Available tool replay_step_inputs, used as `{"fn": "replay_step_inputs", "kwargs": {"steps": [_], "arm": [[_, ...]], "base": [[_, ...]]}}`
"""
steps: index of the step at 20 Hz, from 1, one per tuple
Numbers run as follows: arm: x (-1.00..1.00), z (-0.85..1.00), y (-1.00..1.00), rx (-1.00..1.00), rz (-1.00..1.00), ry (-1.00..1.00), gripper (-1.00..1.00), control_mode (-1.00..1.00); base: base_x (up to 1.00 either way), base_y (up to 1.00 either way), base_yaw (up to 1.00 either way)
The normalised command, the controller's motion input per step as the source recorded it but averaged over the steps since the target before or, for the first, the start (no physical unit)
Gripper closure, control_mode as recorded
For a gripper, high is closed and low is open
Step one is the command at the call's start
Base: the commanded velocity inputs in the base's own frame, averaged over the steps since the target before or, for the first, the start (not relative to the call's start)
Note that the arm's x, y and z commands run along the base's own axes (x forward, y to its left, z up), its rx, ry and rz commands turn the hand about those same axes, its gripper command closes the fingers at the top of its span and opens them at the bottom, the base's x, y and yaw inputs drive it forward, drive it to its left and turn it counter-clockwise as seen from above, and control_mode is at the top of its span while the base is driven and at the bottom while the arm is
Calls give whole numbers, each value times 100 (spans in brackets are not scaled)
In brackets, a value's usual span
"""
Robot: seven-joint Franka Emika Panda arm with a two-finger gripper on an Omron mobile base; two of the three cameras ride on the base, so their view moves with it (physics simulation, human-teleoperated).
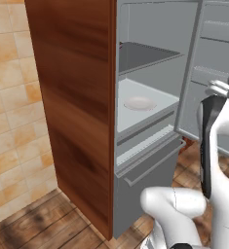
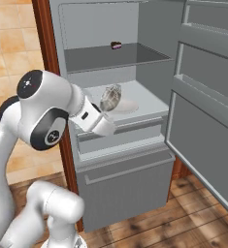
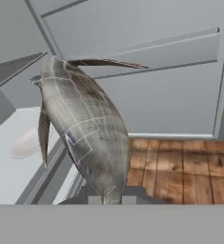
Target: Retrieve the fish from the fridge and place it on the saucepan with marinade on the stove.
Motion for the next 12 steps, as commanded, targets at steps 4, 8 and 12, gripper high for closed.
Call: {"fn": "replay_step_inputs", "kwargs": {"steps": [4, 8, 12], "arm": [[-68, -41, 5, -2, 0, 0, 100, -100], [-43, -27, 0, 0, 0, 1, 100, -100], [-4, -4, 0, 0, 0, 1, 100, -100]], "base": [[0, 0, 0], [0, 0, 0], [0, 0, 0]]}}
